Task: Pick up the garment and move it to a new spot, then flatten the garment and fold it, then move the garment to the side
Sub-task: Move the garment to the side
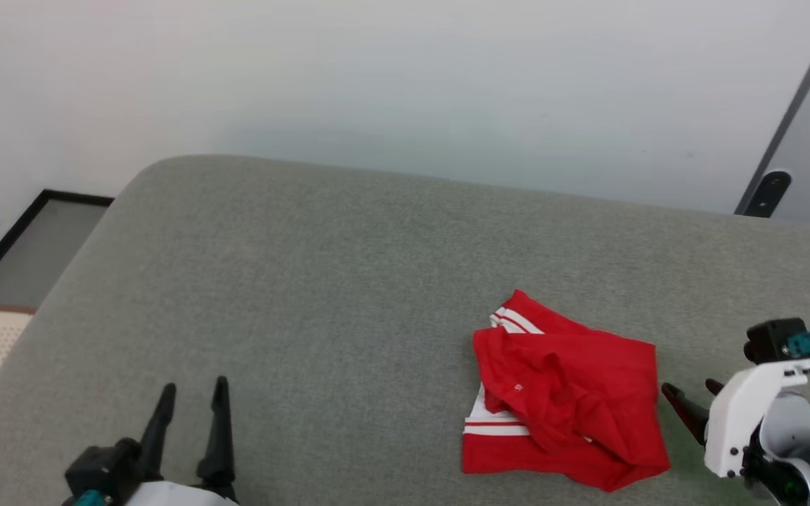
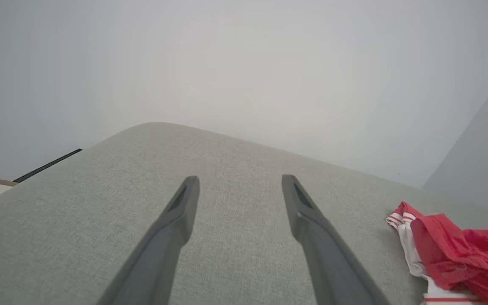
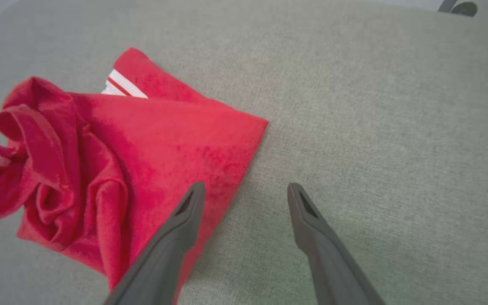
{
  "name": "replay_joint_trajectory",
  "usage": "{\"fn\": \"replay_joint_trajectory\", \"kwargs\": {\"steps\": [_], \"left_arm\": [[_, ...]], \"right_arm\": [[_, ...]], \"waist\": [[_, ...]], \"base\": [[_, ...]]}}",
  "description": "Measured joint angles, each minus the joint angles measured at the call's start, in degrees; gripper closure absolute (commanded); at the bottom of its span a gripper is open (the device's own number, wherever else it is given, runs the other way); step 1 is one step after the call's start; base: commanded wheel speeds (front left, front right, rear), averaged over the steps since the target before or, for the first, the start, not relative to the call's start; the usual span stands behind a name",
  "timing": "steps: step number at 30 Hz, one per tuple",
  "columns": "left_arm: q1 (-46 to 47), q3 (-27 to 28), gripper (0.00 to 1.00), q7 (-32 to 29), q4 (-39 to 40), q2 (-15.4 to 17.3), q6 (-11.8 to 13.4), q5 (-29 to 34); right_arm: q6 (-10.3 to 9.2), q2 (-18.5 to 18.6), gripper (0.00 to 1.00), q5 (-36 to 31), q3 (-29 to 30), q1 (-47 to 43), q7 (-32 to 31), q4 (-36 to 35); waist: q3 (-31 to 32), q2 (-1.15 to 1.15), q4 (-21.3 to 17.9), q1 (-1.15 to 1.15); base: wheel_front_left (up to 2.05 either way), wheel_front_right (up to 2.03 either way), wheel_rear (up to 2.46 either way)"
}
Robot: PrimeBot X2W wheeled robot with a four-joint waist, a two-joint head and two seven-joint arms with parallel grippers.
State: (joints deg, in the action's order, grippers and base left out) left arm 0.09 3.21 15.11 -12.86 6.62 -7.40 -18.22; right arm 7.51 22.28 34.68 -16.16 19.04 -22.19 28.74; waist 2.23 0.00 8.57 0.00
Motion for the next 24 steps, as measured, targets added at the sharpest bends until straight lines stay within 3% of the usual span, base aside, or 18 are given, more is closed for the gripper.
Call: {"fn": "replay_joint_trajectory", "kwargs": {"steps": [8, 15, 24], "left_arm": [[2.34, -2.4, 0.0, 0.0, -0.89, -0.65, 0.0, -0.57], [4.35, -3.79, 0.0, 0.0, -1.79, -1.27, 0.0, -1.04], [5.52, -4.37, 0.0, 0.01, -2.6, -1.65, 0.0, -1.62]], "right_arm": [[0.0, -1.53, 0.0, 0.02, 2.32, 5.18, -12.81, 3.36], [0.0, -5.46, 0.0, -0.51, 5.44, 8.07, -21.56, 6.77], [0.01, -8.29, 0.0, -6.41, 11.09, 12.18, -30.33, 11.72]], "waist": [[-2.74, 0.0, 2.12, 0.0], [-4.98, 0.0, 4.46, 0.0], [-6.83, 0.0, 6.61, 0.0]], "base": [[0.0, 0.0, 0.0], [0.0, 0.0, 0.0], [0.0, 0.0, 0.0]]}}
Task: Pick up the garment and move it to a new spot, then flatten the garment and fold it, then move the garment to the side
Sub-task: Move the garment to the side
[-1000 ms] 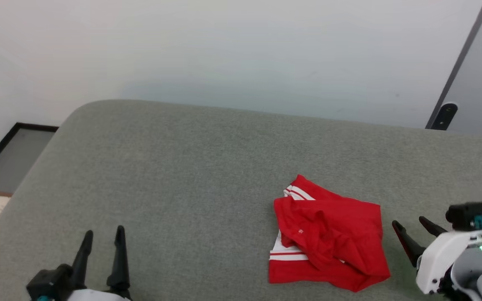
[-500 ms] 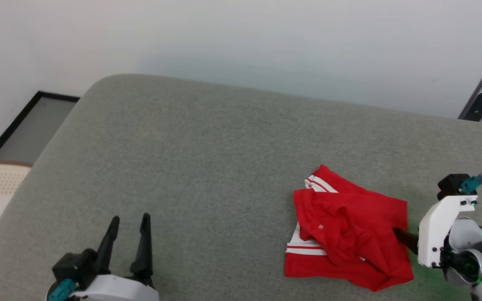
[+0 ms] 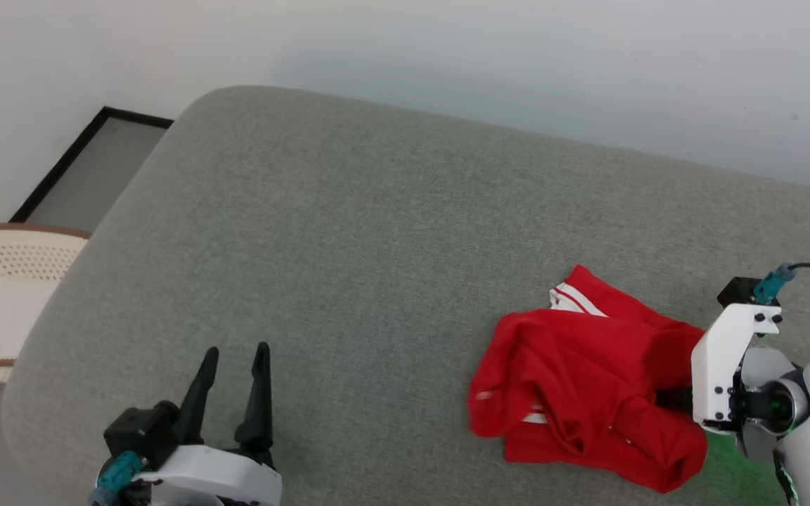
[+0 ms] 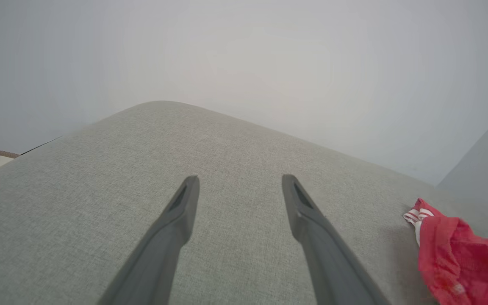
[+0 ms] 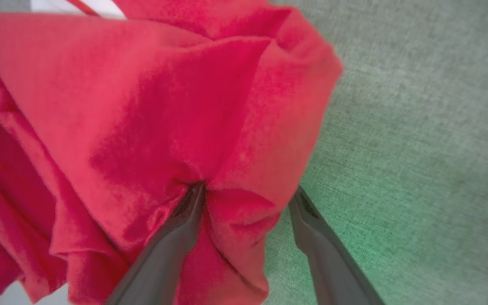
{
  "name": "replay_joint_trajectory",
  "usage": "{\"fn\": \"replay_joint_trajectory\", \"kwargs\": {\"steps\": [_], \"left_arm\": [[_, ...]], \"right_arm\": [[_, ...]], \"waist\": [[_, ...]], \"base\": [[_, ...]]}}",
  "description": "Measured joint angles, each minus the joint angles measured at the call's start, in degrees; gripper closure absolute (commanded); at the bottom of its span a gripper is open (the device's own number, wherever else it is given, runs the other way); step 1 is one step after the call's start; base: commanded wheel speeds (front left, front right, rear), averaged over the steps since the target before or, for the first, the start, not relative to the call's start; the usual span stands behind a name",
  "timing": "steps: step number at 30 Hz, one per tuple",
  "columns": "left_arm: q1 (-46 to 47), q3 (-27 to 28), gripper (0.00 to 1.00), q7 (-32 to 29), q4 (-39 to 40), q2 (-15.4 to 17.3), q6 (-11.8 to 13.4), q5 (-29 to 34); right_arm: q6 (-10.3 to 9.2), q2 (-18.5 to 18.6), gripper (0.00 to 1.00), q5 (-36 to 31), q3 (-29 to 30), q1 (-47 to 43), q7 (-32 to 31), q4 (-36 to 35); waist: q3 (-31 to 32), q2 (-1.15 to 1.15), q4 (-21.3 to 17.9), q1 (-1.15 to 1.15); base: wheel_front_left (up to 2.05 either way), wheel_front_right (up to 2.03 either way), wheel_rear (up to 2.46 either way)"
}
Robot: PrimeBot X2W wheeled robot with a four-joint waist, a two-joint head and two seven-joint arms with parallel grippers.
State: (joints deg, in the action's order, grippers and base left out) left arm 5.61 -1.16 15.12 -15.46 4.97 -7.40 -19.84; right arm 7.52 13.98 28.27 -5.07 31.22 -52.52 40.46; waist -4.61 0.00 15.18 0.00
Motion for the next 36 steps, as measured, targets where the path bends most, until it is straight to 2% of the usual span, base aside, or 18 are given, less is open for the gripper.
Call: {"fn": "replay_joint_trajectory", "kwargs": {"steps": [2, 3, 4, 9, 18, 26, 36], "left_arm": [[0.05, -0.08, 0.0, 0.0, -0.12, -0.01, 0.0, -0.31], [0.15, -0.12, 0.0, 0.0, -0.18, -0.03, 0.0, -0.31], [0.15, -0.12, 0.0, 0.0, -0.18, -0.03, 0.0, -0.31], [0.4, -0.09, 0.0, 0.0, -0.48, -0.14, 0.0, -0.4], [0.4, 0.56, 0.0, 0.0, -0.75, -0.29, 0.0, -0.49], [0.41, -0.09, 0.0, 0.0, -0.43, -0.09, 0.0, -0.52], [1.28, -2.21, 0.0, 0.0, 0.23, 0.75, 0.0, -0.59]], "right_arm": [[0.0, -0.65, 0.0, -1.56, 1.33, 0.88, -0.67, 0.86], [0.0, -0.9, 0.55, -2.4, 1.75, 1.2, -1.03, 1.04], [0.0, -0.9, 1.0, -2.4, 1.75, 1.2, -1.03, 1.04], [0.0, -3.0, 1.0, -4.76, 4.34, 2.39, -1.21, 1.54], [0.0, -2.67, 1.0, -5.59, 5.13, 3.16, -2.08, -0.36], [0.0, 2.08, 1.0, -4.68, 4.0, 3.79, 0.03, -3.08], [0.0, 10.7, 1.0, -3.26, 2.4, 5.26, 3.83, -3.74]], "waist": [[-0.26, 0.0, 0.24, 0.0], [-0.36, 0.0, 0.36, 0.0], [-0.36, 0.0, 0.36, 0.0], [-0.5, 0.0, 0.73, 0.0], [-0.06, 0.0, -0.03, 0.0], [0.43, 0.0, -0.87, 0.0], [-0.55, 0.0, -2.45, 0.0]], "base": [[0.0, 0.0, 0.0], [0.0, 0.0, 0.0], [0.0, 0.0, 0.0], [0.0, 0.0, 0.0], [0.0, 0.0, 0.0], [0.0, 0.0, 0.0], [0.0, 0.0, 0.0]]}}
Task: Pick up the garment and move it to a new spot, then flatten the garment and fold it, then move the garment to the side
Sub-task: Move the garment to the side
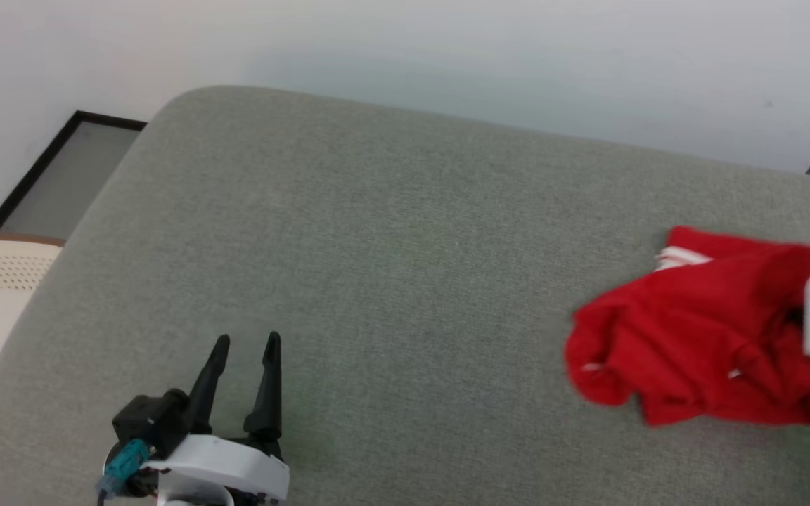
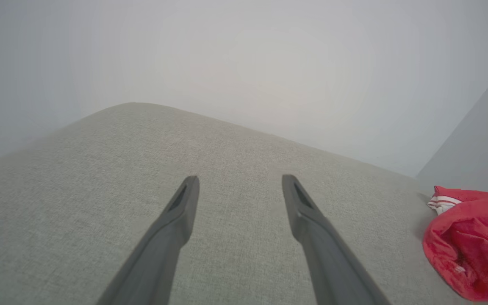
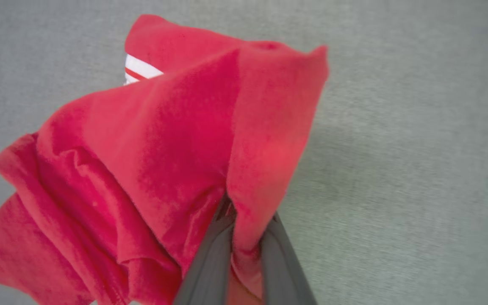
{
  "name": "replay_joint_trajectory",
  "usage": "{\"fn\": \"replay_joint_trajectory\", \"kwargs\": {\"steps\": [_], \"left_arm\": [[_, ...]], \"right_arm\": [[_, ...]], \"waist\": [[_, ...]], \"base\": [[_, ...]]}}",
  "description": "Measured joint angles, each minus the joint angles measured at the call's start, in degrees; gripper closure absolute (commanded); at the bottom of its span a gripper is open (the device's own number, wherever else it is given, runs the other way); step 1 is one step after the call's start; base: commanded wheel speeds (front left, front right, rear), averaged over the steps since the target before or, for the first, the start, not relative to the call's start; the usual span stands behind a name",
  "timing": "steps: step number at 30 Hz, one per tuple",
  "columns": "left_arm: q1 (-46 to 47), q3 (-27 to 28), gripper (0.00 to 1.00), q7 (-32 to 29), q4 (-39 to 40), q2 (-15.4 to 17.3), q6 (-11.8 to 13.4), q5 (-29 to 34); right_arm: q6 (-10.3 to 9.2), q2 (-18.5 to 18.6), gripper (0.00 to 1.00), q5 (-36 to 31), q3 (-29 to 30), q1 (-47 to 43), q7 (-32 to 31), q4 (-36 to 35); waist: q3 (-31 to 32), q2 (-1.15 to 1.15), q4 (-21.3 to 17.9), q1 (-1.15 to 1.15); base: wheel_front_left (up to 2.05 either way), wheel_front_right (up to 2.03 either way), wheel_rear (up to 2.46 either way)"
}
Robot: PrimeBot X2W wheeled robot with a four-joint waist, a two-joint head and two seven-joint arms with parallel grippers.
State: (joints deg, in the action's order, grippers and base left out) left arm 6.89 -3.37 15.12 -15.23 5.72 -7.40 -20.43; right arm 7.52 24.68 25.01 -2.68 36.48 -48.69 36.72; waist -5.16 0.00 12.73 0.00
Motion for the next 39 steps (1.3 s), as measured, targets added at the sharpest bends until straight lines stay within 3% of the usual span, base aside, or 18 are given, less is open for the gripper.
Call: {"fn": "replay_joint_trajectory", "kwargs": {"steps": [21, 26, 39], "left_arm": [[3.95, -2.32, 0.0, 0.0, 2.13, 1.79, 0.0, -0.68], [5.0, -2.64, 0.0, 0.0, 3.23, 2.33, 0.0, -0.62], [10.66, -5.25, 0.0, 0.0, 3.63, 5.1, 0.0, 0.87]], "right_arm": [[0.0, 15.78, 1.0, 3.32, -1.07, 4.67, 3.82, 2.57], [0.0, 16.69, 1.0, 3.33, -0.33, 5.34, 4.33, 2.87], [0.0, 16.07, 1.0, 1.44, 2.49, 6.83, 4.75, 0.91]], "waist": [[-6.88, 0.0, -4.37, 0.0], [-8.59, 0.0, -6.04, 0.0], [-14.02, 0.0, -14.78, 0.0]], "base": [[0.0, 0.0, 0.0], [0.0, 0.0, 0.0], [0.0, 0.0, 0.0]]}}
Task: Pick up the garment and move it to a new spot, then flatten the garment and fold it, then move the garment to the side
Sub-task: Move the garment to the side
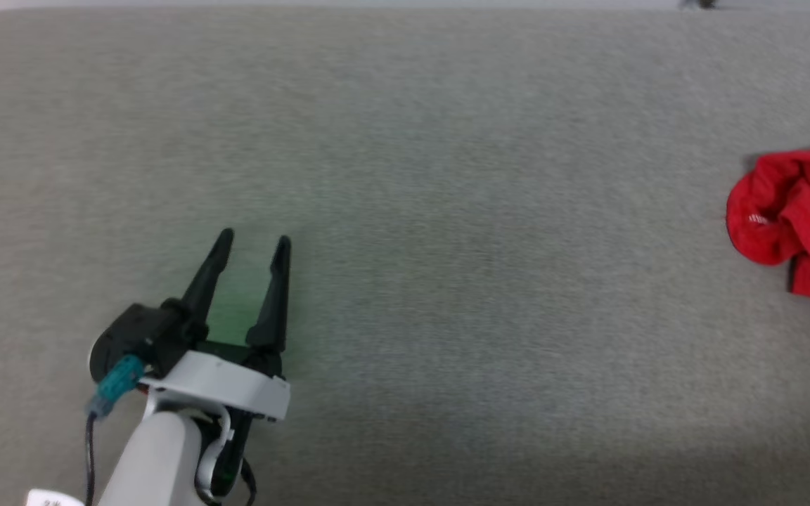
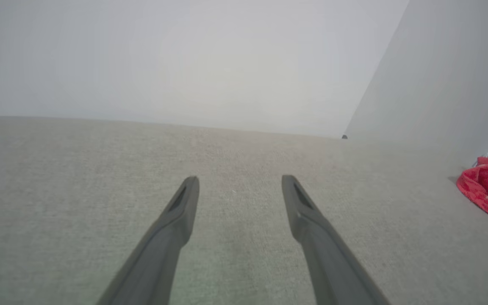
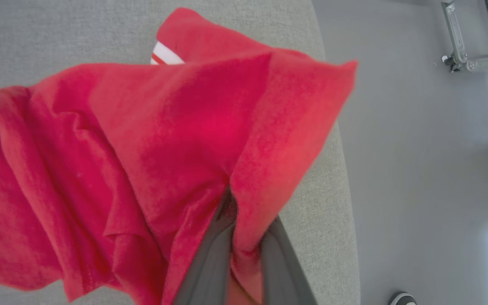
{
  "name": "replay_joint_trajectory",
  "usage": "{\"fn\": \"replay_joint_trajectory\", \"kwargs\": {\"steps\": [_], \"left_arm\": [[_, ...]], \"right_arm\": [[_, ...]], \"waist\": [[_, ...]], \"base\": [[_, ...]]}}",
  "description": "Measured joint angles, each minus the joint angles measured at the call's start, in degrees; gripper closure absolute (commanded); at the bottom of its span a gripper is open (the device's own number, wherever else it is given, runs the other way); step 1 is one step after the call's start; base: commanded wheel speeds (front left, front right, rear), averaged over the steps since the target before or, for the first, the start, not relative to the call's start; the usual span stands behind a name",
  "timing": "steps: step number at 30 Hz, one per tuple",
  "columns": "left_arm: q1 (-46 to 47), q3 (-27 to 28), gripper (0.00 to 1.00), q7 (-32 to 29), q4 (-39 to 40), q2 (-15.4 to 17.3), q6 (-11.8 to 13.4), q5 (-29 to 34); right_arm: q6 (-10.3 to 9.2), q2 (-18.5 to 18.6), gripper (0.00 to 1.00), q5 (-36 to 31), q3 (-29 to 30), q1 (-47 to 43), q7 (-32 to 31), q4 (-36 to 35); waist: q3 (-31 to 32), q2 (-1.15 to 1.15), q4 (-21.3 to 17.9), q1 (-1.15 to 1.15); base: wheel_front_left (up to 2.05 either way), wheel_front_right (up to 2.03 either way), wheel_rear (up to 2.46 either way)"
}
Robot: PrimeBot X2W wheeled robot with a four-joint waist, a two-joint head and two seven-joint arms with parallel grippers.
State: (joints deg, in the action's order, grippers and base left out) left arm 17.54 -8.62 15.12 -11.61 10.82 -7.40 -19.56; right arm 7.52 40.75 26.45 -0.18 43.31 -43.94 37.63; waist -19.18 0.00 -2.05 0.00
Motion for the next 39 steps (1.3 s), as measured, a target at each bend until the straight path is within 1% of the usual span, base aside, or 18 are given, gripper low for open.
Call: {"fn": "replay_joint_trajectory", "kwargs": {"steps": [6, 13, 22, 31, 32, 33, 34, 35, 39], "left_arm": [[3.45, -3.28, 0.0, 0.0, -0.69, 1.85, 0.0, 0.08], [6.12, -5.43, 0.0, 0.0, -1.68, 2.44, 0.0, 0.16], [7.86, -6.61, 0.0, 0.0, -2.07, 2.69, 0.0, 0.1], [8.08, -6.58, 0.0, 0.0, -2.47, 2.35, 0.0, -0.23], [8.03, -6.54, 0.0, 0.0, -2.52, 2.31, 0.0, -0.23], [7.95, -6.44, 0.0, 0.0, -2.57, 2.25, 0.0, -0.37], [7.83, -6.24, 0.0, 0.0, -2.57, 2.2, 0.0, -0.58], [7.64, -6.03, 0.0, 0.0, -2.57, 2.18, 0.0, -0.59], [5.81, -4.95, 0.0, 0.0, -2.75, 2.21, 0.0, -0.73]], "right_arm": [[0.0, -1.13, 1.0, -1.0, 1.66, 0.34, -0.69, -1.55], [0.0, -2.77, 1.0, -2.42, 3.81, -0.55, -0.97, -2.8], [0.0, -5.86, 1.0, -5.49, 5.92, -1.58, -1.19, -2.35], [-0.01, -8.75, 1.0, -11.22, 11.76, -0.48, -0.42, 3.47], [-0.01, -8.9, 0.73, -12.03, 12.48, -0.22, -0.29, 4.03], [-0.01, -9.02, 0.53, -12.93, 13.02, -0.08, -0.01, 4.54], [-0.01, -9.21, 0.09, -13.7, 13.44, 0.03, 0.1, 4.86], [-0.01, -9.49, 0.0, -14.55, 14.21, 0.35, 0.1, 5.28], [-0.01, -10.7, 0.0, -17.22, 16.04, 1.74, -1.0, 5.83]], "waist": [[-2.38, 0.0, -3.66, 0.0], [-5.22, 0.0, -6.38, 0.0], [-7.58, 0.0, -7.0, 0.0], [-7.83, 0.0, -4.74, 0.0], [-7.67, 0.0, -4.47, 0.0], [-7.45, 0.0, -4.24, 0.0], [-7.16, 0.0, -4.05, 0.0], [-6.82, 0.0, -3.9, 0.0], [-4.99, -0.01, -3.61, 0.0]], "base": [[0.0, 0.0, 0.0], [0.0, 0.0, 0.0], [0.0, 0.0, 0.0], [0.0, 0.0, 0.0], [0.0, 0.0, 0.0], [0.0, 0.0, 0.0], [0.0, 0.0, 0.0], [0.0, 0.0, 0.0], [0.0, 0.0, 0.0]]}}
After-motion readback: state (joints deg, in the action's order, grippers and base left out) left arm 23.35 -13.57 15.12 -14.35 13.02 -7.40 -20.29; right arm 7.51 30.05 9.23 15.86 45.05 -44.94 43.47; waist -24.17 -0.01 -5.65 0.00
